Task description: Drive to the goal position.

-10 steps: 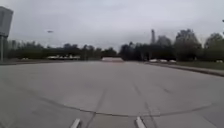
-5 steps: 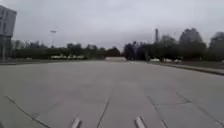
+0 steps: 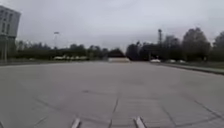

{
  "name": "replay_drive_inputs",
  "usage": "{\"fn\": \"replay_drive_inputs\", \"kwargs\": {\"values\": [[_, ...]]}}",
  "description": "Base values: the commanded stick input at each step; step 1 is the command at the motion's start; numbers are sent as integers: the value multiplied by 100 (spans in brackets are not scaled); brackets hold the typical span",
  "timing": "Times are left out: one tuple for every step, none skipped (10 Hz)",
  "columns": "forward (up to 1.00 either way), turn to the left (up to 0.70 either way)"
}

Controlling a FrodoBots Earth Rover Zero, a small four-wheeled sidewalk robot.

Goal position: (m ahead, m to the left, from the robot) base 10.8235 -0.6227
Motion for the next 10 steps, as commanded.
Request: {"fn": "replay_drive_inputs", "kwargs": {"values": [[100,6],[100,6],[100,6],[100,4],[100,-9],[100,-23],[100,-34],[100,-34],[100,-34],[100,-34]]}}
